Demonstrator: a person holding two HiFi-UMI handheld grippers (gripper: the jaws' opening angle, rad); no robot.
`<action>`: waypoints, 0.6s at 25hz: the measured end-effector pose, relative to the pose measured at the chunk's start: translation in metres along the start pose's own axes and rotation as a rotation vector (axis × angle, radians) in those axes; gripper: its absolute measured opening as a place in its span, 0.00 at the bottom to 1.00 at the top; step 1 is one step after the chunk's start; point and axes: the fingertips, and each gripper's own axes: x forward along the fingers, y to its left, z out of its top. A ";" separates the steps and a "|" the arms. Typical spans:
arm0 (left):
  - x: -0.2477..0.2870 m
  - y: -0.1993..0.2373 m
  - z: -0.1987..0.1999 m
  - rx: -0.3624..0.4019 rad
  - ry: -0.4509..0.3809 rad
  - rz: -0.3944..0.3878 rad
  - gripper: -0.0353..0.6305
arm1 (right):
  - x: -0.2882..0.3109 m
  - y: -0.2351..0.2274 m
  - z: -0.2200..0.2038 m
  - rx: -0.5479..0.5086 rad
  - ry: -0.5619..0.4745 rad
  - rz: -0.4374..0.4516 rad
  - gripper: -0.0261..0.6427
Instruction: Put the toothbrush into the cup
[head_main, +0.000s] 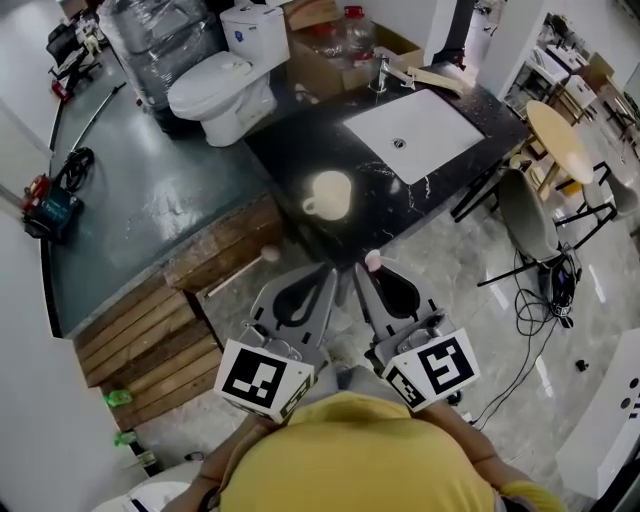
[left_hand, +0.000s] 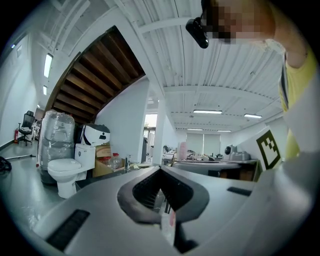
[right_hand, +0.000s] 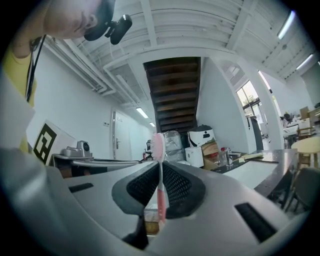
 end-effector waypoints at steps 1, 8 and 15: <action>0.002 0.002 0.000 -0.002 0.002 0.003 0.06 | 0.002 -0.002 0.000 0.003 0.001 0.001 0.09; 0.025 0.020 -0.001 -0.002 0.016 -0.005 0.06 | 0.024 -0.021 0.001 0.010 -0.001 -0.005 0.09; 0.054 0.045 0.002 -0.006 0.033 -0.026 0.06 | 0.056 -0.042 0.009 0.007 -0.001 -0.012 0.09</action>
